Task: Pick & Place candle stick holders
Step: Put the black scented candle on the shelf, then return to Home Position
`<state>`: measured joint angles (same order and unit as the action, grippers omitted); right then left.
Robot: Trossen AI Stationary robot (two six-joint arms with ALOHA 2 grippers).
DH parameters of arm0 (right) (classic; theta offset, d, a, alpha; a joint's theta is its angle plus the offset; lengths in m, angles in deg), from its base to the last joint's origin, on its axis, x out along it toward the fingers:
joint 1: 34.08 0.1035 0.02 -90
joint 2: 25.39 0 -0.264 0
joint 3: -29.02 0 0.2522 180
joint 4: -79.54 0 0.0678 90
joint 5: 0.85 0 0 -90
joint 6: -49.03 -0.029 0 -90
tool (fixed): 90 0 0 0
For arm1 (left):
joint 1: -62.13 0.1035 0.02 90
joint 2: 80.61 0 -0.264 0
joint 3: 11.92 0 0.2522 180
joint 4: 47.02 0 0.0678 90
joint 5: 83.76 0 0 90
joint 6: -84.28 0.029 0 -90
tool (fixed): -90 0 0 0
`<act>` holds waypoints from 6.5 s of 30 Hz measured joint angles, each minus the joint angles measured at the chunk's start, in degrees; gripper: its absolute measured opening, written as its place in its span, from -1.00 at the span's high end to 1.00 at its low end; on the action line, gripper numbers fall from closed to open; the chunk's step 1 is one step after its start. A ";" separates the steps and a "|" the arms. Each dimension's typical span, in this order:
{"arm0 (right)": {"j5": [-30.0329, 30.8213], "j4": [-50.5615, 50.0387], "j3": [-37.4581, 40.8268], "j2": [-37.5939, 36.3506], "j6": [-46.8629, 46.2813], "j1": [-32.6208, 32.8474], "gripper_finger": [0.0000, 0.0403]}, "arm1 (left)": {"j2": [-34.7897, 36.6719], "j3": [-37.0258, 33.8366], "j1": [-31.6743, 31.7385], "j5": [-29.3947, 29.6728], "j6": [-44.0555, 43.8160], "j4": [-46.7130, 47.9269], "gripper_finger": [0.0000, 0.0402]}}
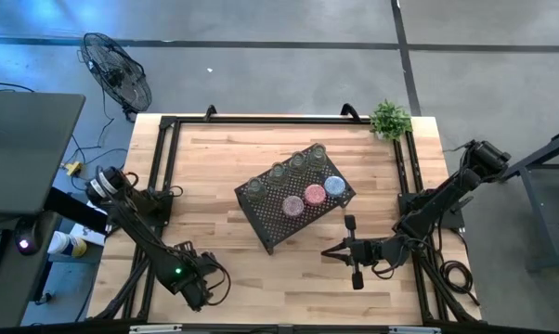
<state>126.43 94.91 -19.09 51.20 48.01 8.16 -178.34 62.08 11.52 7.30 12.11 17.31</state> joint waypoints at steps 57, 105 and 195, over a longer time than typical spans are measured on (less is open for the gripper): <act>-2.90 0.26 -0.09 0.00 -0.36 0.02 1.00 | -6.03 36.15 34.88 15.61 43.83 7.57 -0.49; -3.57 0.24 0.02 0.00 -0.02 0.02 1.00 | 2.14 38.34 17.74 32.84 50.20 15.04 0.62; -40.83 -27.41 33.79 -75.08 -7.98 -60.96 1.00 | 97.33 -59.58 66.36 -6.64 68.86 -53.45 1.00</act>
<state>85.60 67.49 14.70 -23.87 40.03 -52.80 -81.02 2.50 77.87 0.66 80.97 -36.14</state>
